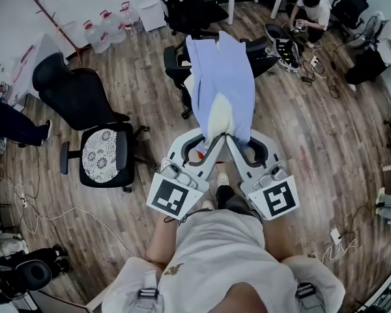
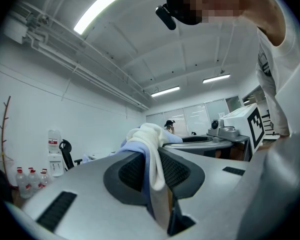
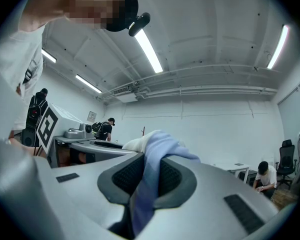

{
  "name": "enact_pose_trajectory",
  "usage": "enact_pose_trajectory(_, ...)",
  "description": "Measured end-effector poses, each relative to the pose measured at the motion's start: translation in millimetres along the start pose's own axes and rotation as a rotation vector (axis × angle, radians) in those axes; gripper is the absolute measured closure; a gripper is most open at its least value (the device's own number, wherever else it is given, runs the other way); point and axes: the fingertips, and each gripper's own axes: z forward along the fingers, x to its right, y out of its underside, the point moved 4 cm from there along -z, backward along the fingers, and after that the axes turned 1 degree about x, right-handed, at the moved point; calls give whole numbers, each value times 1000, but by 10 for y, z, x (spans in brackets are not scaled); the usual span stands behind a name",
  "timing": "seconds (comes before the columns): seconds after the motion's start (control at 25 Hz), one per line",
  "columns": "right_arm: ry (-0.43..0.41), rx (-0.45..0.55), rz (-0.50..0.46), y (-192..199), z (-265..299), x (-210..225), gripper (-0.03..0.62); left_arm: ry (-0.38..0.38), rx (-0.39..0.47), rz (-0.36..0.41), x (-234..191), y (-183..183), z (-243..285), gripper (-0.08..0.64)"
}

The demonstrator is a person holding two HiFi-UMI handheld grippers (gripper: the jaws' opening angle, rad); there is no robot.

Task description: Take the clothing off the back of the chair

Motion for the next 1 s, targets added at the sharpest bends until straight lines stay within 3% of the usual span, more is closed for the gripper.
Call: enact_pose_trajectory(1.0,-15,5,7,-68,-302,-335,531,7,7,-21,299,-26,-353,485)
